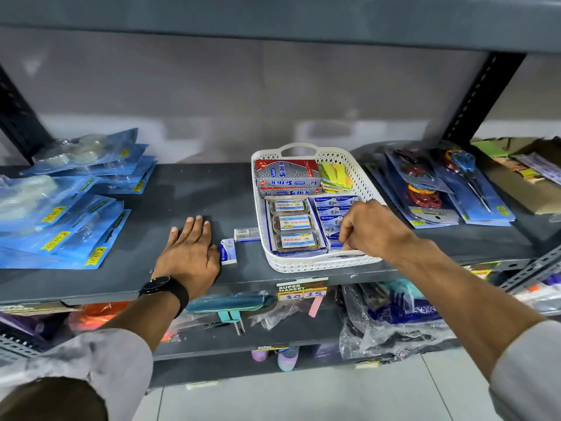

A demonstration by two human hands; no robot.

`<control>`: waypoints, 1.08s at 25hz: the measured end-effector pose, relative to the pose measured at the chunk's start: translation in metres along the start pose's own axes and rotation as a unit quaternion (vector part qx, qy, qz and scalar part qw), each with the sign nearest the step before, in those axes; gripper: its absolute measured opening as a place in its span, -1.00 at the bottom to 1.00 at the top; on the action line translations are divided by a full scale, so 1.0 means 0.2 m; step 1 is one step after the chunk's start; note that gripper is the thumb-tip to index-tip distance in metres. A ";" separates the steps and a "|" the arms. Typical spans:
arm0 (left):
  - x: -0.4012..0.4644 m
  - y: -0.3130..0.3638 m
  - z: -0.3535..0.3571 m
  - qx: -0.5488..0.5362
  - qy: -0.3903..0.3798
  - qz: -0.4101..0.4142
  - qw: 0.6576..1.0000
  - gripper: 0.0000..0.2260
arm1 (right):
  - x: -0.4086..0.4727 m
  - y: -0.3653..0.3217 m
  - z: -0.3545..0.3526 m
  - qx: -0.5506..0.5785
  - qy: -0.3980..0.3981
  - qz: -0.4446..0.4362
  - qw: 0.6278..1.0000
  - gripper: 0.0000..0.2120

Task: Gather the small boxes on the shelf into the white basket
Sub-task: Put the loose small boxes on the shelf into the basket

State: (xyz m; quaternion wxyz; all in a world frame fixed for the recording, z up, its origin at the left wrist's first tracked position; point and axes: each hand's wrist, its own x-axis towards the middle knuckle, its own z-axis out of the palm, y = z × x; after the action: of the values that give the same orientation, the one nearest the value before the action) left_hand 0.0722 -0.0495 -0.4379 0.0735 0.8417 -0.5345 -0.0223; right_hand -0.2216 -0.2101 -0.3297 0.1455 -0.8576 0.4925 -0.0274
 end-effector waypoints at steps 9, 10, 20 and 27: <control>-0.01 0.00 0.00 -0.012 0.000 0.001 1.000 -0.40 | 0.05 -0.15 -0.06 -0.171 -0.137 -0.091 0.971 -0.76; -0.01 0.00 0.00 -0.013 0.000 0.000 1.000 -0.39 | 0.05 -0.17 -0.06 -0.182 -0.143 -0.090 0.969 -0.72; -0.01 0.00 0.00 0.002 -0.008 -0.003 1.000 -0.39 | 0.09 -0.79 0.17 -0.170 0.027 -0.275 0.946 -0.72; -0.02 0.01 -0.01 -0.010 0.007 0.000 1.000 -0.37 | 0.18 -0.87 0.28 -0.266 -0.040 -0.237 0.934 -0.71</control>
State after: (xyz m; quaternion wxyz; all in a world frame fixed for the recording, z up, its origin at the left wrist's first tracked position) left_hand 0.0695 -0.0468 -0.4350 0.0857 0.8410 -0.5337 -0.0217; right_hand -0.0465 -0.1462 -0.3380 -0.0792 -0.9570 0.2585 0.1053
